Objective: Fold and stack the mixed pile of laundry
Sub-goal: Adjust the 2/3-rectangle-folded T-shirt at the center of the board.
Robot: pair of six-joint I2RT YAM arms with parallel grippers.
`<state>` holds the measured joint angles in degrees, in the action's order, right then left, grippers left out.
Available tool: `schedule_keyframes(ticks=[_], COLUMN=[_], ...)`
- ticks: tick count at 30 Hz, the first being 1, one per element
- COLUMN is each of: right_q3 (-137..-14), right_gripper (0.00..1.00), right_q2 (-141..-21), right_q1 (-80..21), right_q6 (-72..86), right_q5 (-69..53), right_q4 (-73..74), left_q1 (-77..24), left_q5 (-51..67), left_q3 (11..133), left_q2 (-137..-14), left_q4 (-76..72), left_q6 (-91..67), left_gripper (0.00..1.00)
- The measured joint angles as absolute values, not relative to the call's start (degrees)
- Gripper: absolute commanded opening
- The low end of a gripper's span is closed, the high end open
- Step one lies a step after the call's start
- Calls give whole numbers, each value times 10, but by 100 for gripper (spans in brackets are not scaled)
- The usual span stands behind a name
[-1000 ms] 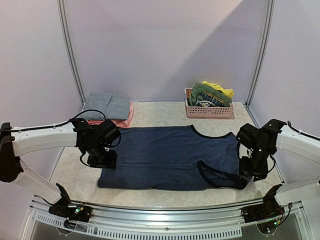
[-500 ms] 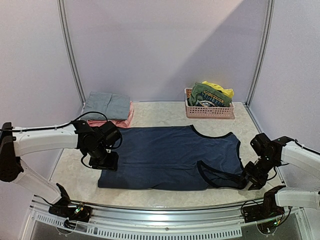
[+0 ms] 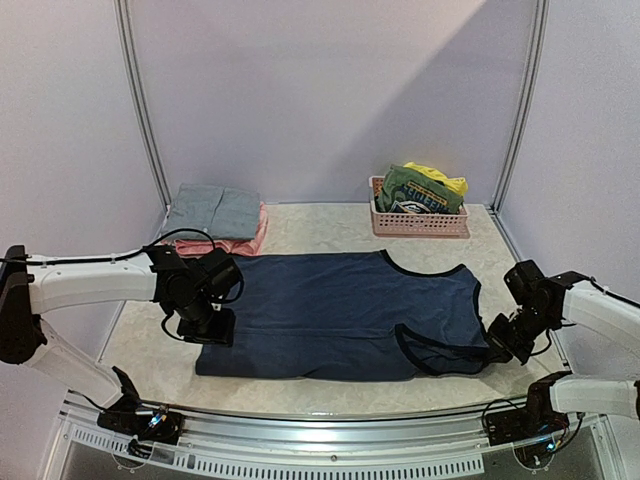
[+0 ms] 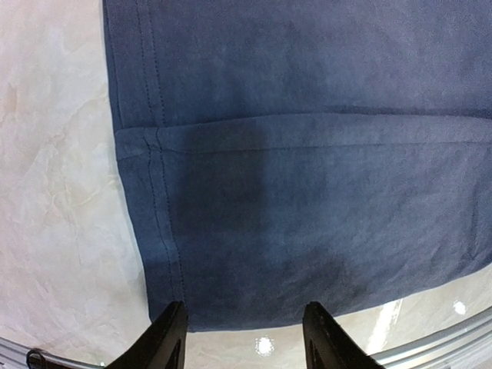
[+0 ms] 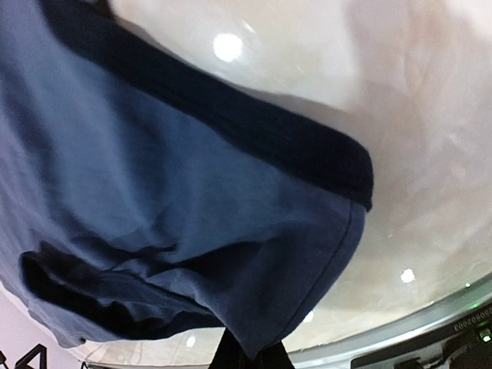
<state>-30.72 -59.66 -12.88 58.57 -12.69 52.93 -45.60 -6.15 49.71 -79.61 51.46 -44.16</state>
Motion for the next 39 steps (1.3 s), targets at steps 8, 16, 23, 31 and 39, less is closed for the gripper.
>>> schedule_keyframes(ticks=[8, 16, 23, 31, 39], right_q3=[-414, -439, -453, -454, -516], right_gripper=[0, 0, 6, 17, 39], right_q2=[-638, -717, -758, -762, -761], right_q1=[-117, -91, -82, -76, -70], right_q6=[560, 528, 501, 479, 449], right_q5=[-108, -95, -84, -62, -32], right_q4=[568, 577, 587, 610, 660], left_q1=[-456, -452, -451, -450, -438], left_q5=[-66, -69, -75, -87, -97], left_q3=[482, 468, 462, 447, 429], left_q2=[-806, -823, -820, -781, -727], left_q4=[513, 512, 513, 519, 529], left_q6=[-442, -444, -449, -479, -496], left_gripper=[48, 47, 47, 49, 51])
